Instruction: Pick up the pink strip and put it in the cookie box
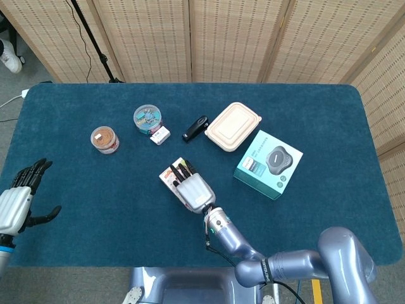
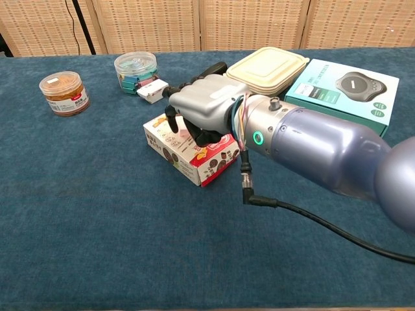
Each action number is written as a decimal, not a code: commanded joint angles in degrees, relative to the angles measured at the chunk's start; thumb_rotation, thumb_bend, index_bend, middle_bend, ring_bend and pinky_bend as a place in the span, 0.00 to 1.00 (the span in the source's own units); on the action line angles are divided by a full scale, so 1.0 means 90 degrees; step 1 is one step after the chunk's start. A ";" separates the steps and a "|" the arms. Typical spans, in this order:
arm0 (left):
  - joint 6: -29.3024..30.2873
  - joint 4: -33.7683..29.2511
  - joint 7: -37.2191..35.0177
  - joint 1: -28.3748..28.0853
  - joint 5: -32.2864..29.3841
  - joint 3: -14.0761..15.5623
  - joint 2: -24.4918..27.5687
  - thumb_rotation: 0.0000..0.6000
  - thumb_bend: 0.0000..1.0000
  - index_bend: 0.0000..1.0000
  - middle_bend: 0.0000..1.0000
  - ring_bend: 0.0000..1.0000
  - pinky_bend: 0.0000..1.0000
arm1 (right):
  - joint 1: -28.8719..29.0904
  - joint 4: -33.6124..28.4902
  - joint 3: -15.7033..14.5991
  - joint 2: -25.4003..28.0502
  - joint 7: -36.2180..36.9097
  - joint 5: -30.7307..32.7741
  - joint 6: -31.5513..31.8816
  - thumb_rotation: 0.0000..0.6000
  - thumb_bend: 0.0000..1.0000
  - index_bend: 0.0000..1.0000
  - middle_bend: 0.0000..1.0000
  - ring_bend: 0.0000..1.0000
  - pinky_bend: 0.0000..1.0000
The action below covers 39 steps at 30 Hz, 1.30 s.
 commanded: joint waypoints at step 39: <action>-0.0047 -0.0014 0.0039 0.0050 0.0017 -0.0041 -0.0018 1.00 0.26 0.00 0.00 0.00 0.00 | -0.0064 -0.0149 0.0130 -0.0033 -0.0030 -0.0367 0.0155 1.00 1.00 0.33 0.00 0.00 0.00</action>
